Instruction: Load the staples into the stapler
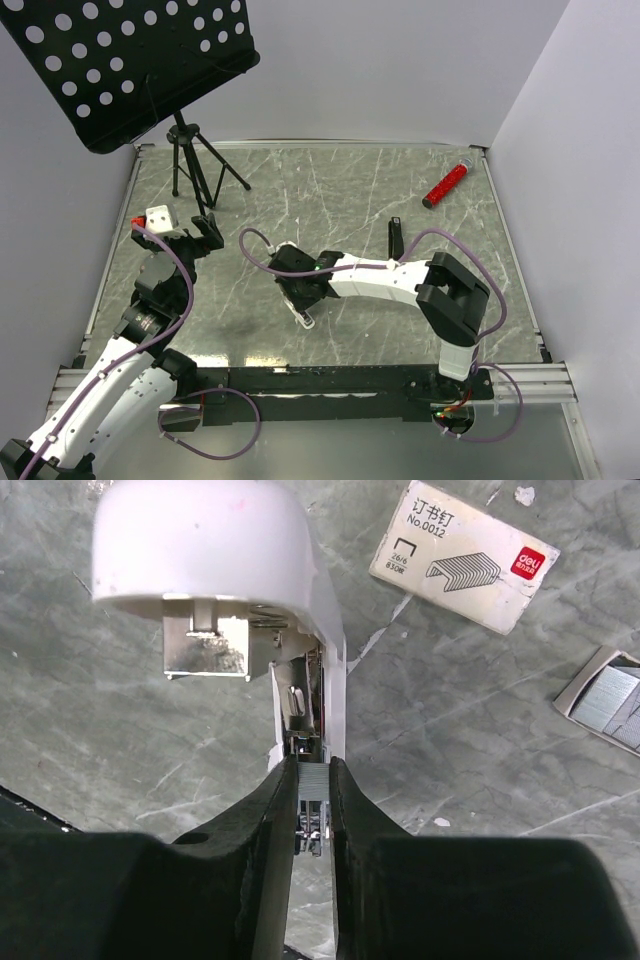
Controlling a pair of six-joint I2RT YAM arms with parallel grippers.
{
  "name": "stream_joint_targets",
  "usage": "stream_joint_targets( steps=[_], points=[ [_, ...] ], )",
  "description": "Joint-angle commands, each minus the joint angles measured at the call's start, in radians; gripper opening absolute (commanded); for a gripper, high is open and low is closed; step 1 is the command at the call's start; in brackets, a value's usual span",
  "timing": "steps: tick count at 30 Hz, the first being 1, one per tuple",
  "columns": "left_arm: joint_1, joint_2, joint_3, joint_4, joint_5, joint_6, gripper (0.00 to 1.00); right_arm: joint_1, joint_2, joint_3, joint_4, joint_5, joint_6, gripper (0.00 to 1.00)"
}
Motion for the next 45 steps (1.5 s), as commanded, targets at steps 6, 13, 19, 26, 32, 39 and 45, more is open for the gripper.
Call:
stream_joint_targets(
  steps=[6, 13, 19, 26, 32, 39, 45],
  points=[
    [0.003, -0.004, -0.001, 0.025, -0.012, -0.001, 0.97, 0.007, -0.086, -0.015, 0.038, 0.015, 0.008, 0.22],
    [0.003, -0.004, -0.001, 0.026, -0.009, -0.001, 0.97, 0.007, -0.089, -0.018, 0.05, -0.002, 0.007, 0.22],
    [0.003, -0.003, -0.003, 0.026, -0.007, -0.001, 0.97, 0.009, -0.07, -0.015, 0.041, -0.016, 0.008, 0.22],
    [0.003, -0.003, -0.003, 0.028, -0.007, 0.001, 0.97, 0.009, -0.044, -0.006, 0.03, -0.019, 0.007, 0.22],
    [0.003, -0.001, -0.003, 0.028, -0.006, 0.001, 0.97, 0.009, -0.027, -0.004, 0.023, -0.022, 0.005, 0.22],
    [0.003, -0.003, -0.003, 0.028, -0.007, 0.001, 0.97, 0.009, -0.018, -0.007, 0.02, -0.014, 0.005, 0.22],
    [0.004, -0.004, -0.001, 0.026, -0.009, 0.001, 0.97, 0.009, -0.012, -0.009, 0.017, -0.004, 0.004, 0.22]
  ],
)
